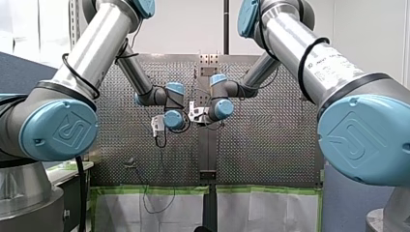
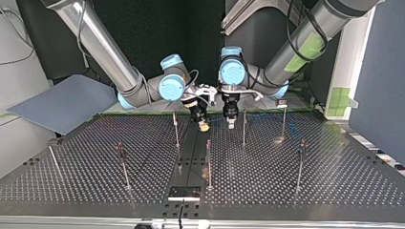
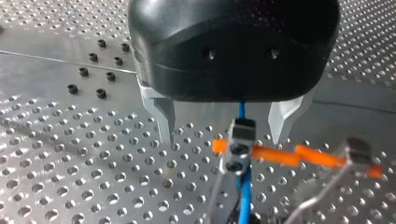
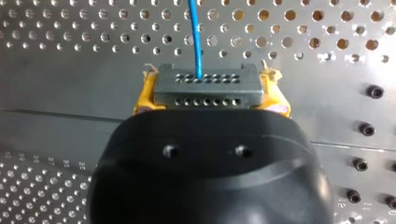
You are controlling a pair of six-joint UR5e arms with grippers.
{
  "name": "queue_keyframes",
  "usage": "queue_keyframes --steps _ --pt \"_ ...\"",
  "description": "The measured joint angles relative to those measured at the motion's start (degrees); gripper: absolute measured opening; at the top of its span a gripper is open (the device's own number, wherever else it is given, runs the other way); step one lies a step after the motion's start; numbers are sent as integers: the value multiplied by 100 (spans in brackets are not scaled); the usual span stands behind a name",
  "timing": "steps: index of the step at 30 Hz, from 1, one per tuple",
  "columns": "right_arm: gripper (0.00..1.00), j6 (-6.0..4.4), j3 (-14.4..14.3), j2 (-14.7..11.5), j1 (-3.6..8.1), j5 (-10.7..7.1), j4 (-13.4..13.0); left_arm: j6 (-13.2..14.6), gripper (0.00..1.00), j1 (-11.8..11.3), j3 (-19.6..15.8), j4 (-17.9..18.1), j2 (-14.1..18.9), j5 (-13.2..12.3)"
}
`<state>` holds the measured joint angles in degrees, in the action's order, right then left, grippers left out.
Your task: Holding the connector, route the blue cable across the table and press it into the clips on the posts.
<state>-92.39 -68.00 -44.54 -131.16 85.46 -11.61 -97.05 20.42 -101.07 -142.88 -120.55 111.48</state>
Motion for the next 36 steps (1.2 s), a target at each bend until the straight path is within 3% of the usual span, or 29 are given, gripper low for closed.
queue_keyframes --steps 2,3,4,5,6,7,9,10,11,13,20,26,36 --pt "0 0 0 0 1 -1 0 44 76 11 1 -12 1 81" --pt "0 0 0 0 2 -1 0 63 76 18 1 -15 1 114" --pt "0 0 0 0 1 -1 1 80 67 23 2 -18 1 142" --pt "0 0 0 0 0 -2 3 97 53 29 1 -21 1 169" --pt "0 0 0 0 0 -2 4 105 53 34 1 -21 1 181" --pt "0 0 0 0 -1 -2 4 112 43 38 2 -21 1 193" --pt "0 0 0 0 0 -2 3 119 43 46 2 -21 2 205" --pt "0 0 0 0 -1 -2 2 121 15 49 2 -21 2 204" --pt "0 0 0 0 -1 -2 1 125 6 55 1 -22 2 205" --pt "0 0 0 0 1 -2 1 129 0 65 2 -25 5 210" --pt "0 12 2 -2 0 -3 42 21 0 101 1 -118 27 331" --pt "0 48 7 -86 4 10 268 -64 0 133 -4 -272 144 381" --pt "0 29 7 -519 -12 75 686 -74 0 162 -128 -697 608 397"
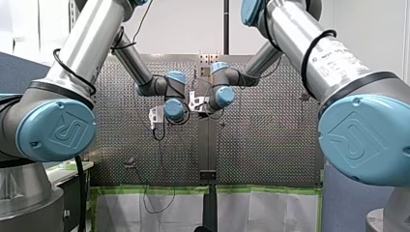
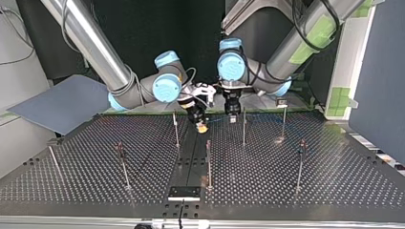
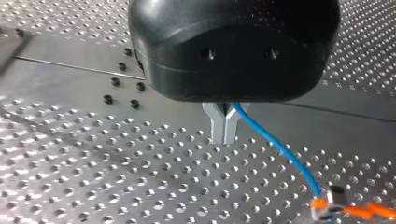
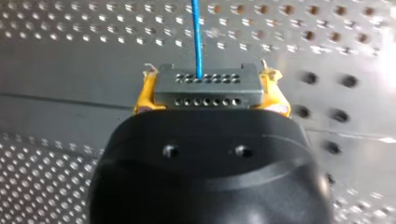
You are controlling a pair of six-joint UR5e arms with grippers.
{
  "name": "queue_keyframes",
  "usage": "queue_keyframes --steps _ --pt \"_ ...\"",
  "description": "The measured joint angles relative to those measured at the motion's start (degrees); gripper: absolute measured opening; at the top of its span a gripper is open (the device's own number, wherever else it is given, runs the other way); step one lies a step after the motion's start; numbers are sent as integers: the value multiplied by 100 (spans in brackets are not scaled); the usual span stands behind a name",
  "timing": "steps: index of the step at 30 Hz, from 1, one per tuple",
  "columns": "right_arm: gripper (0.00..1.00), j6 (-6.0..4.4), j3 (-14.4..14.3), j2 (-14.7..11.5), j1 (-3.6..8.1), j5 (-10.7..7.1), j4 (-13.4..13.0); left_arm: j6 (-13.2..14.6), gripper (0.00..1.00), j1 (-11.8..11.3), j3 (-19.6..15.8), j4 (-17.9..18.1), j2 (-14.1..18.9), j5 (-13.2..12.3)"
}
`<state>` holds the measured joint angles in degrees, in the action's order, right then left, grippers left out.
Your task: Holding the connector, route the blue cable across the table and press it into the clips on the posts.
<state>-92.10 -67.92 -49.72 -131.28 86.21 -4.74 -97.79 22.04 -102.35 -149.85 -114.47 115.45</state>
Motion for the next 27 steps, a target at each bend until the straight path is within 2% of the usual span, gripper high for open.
queue_keyframes --steps 7,11,15,19,27 --pt "0 -8 -50 -345 14 69 335 -34 0 -41 -147 -170 335 15" --pt "0 -49 -177 -537 27 90 505 -61 0 -60 -158 -342 541 16" --pt "0 -78 -340 -723 45 97 572 -42 0 -74 -159 -422 728 4" --pt "0 -65 -510 -929 39 99 589 104 0 -88 -154 -508 934 -36" --pt "0 -25 -567 -1394 24 85 674 322 0 -90 -23 -772 1404 -140"
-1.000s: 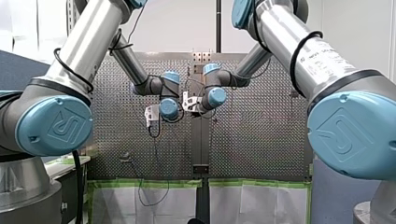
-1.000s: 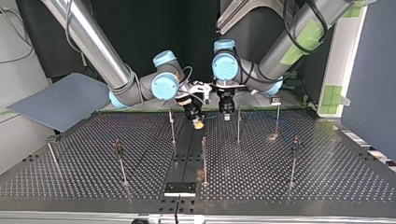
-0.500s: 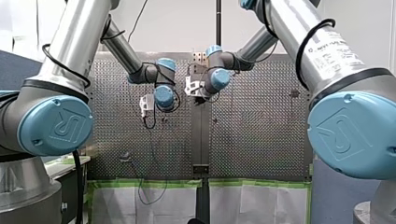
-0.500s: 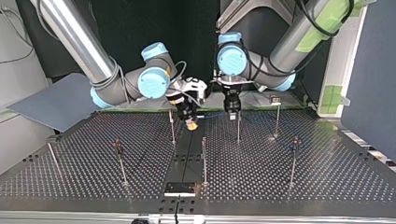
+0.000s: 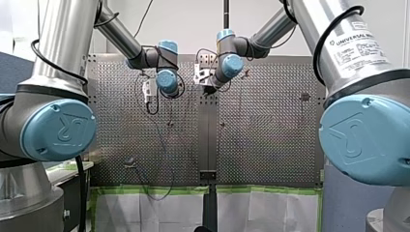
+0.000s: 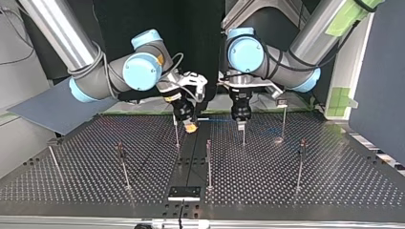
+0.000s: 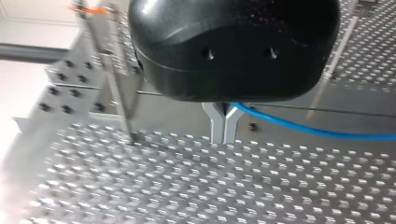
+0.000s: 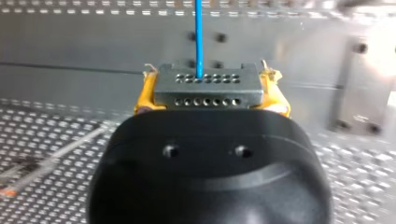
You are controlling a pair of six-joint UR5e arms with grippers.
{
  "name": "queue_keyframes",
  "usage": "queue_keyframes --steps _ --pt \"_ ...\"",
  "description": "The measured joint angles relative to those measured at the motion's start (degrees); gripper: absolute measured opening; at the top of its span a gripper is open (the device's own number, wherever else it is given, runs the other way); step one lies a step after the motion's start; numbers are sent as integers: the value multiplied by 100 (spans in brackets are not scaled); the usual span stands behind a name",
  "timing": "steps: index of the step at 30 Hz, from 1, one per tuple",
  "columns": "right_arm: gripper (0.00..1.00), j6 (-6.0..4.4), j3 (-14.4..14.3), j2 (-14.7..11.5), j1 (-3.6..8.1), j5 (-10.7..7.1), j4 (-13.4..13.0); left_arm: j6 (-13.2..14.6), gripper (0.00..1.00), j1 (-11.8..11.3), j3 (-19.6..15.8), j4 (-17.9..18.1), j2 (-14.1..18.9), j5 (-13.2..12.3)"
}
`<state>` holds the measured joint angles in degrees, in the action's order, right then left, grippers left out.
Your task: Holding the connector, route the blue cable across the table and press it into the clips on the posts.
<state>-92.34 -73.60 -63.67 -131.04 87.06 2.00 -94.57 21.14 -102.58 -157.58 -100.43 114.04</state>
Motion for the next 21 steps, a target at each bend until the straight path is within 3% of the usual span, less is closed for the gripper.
queue_keyframes --steps 14,21 --pt "0 -16 -2 -699 109 -25 22 1 0 -11 442 -263 662 -313" --pt "0 -5 3 -620 214 -58 13 13 0 12 677 -337 526 -615"
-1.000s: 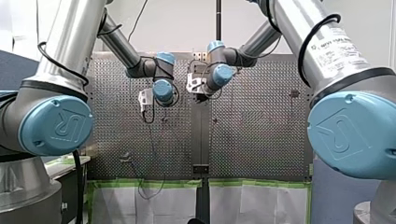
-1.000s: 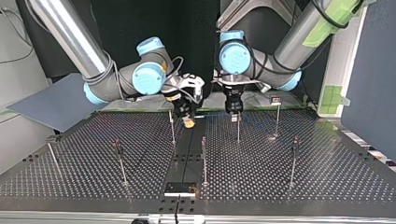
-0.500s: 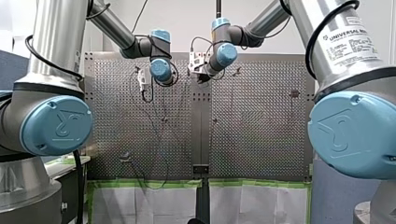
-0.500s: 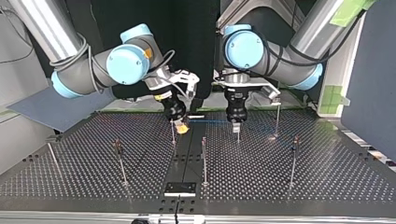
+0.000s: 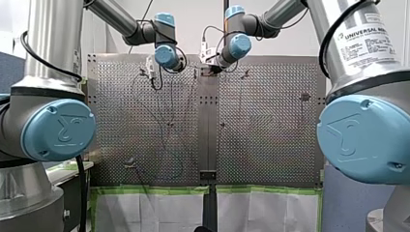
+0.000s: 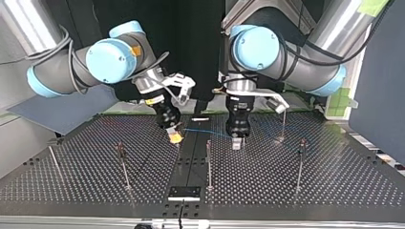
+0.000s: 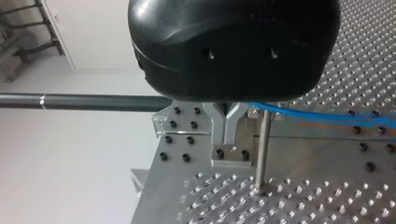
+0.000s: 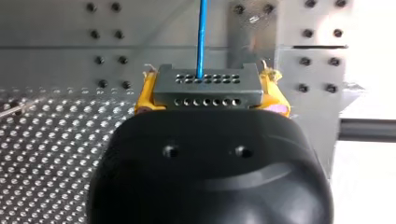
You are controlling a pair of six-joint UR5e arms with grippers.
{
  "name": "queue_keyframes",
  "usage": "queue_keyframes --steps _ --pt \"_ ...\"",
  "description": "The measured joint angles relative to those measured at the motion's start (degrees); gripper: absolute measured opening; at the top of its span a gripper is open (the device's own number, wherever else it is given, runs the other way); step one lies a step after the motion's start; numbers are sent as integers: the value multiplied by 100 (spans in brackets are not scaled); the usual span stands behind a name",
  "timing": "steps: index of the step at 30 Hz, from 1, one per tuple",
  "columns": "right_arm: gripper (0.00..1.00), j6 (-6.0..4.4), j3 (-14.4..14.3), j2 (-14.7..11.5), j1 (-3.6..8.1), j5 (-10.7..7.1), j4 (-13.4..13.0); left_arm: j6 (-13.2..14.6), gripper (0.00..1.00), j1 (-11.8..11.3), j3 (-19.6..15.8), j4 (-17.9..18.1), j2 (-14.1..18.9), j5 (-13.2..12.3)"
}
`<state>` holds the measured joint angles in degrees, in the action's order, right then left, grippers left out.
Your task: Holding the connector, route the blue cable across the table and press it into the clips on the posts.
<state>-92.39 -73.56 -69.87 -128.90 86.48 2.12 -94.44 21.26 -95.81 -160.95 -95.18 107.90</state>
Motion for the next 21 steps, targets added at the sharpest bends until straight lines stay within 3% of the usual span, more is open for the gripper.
queue_keyframes --steps 5,12,21 --pt "0 -12 91 177 57 -104 -21 19 0 1 32 23 -221 -91" --pt "0 -57 328 224 116 -219 10 -38 0 -43 36 131 -491 -88" --pt "0 -100 390 299 211 -339 3 -68 0 -139 89 324 -555 -212"
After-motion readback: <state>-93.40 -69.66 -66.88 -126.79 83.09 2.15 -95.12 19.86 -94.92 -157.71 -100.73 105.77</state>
